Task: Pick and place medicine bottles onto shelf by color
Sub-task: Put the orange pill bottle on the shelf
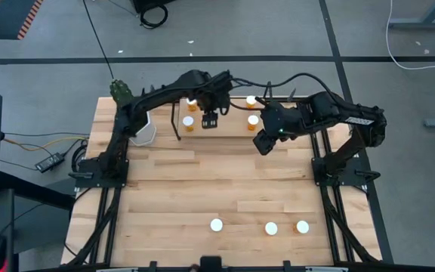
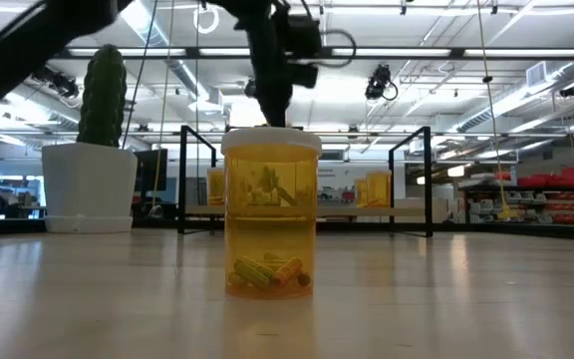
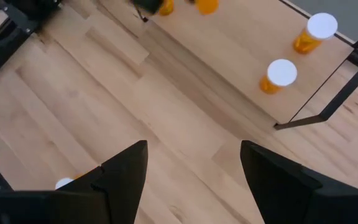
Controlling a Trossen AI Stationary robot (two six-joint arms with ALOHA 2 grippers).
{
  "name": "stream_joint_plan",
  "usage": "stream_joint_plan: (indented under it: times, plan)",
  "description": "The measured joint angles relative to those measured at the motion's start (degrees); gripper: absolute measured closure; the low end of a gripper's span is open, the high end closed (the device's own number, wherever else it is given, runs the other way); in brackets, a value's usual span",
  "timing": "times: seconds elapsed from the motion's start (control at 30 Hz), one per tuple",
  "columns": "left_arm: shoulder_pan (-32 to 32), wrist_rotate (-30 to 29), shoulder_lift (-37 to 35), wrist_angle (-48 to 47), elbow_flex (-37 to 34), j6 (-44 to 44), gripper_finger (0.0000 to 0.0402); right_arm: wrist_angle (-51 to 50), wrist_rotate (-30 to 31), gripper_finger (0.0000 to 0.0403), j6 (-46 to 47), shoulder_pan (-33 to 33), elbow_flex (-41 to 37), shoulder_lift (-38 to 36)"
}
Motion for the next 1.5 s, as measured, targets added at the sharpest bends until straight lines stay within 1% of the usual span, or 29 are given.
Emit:
stream_joint_plan:
  times: [0.13, 0.2, 0.37, 0.47, 0.7, 0.83, 1.0, 1.13, 1.3, 1.5]
  plan:
    - [2.7, -0.9, 4.3, -0.1, 3.6, 1.4, 0.0193, 0.0, 0.0, 0.0139, 0.0, 0.1, 0.0, 0.0]
    - [4.0, -0.9, 5.7, -0.1, 4.0, 1.6, 0.0194, 0.0, 0.0, 0.0139, 0.0, 0.1, 0.0, 0.0]
    - [6.0, -0.8, 8.1, -1.0, 4.0, 2.0, 0.0170, 0.0, 0.0, 0.0139, 0.1, 0.1, 0.0, 0.0]
    - [6.9, -0.8, 8.4, -0.4, 4.0, 1.9, 0.0165, 0.0, 0.0, 0.0139, 0.1, 0.1, 0.0, 0.0]
    - [8.4, -0.7, 8.4, 4.3, 4.0, 1.9, 0.0188, 0.0, -0.6, 0.0139, -0.2, 0.2, 0.0, 0.0]
    - [9.0, -0.5, 8.4, 5.9, 4.0, 1.9, 0.0182, 0.0, -1.6, 0.0139, 0.9, 0.2, 0.0, 0.0]
    - [9.3, -0.4, 9.3, 4.9, 4.0, 4.2, 0.0166, 0.0, -1.8, 0.0139, 1.0, 0.2, 0.0, 0.0]
    - [9.3, -0.3, 11.0, 3.4, 3.8, 4.3, 0.0174, 0.0, -2.3, 0.0139, 1.5, 0.2, 0.0, 0.0]
    - [9.3, -0.2, 11.0, 4.6, 3.9, 4.3, 0.0185, 0.0, -2.9, 0.0139, 2.3, 0.2, 0.0, 0.0]
    - [9.9, -0.1, 11.0, 4.5, 3.9, 4.4, 0.0171, 0.0, -3.0, 0.0139, 2.3, 0.2, 0.0, 0.0]
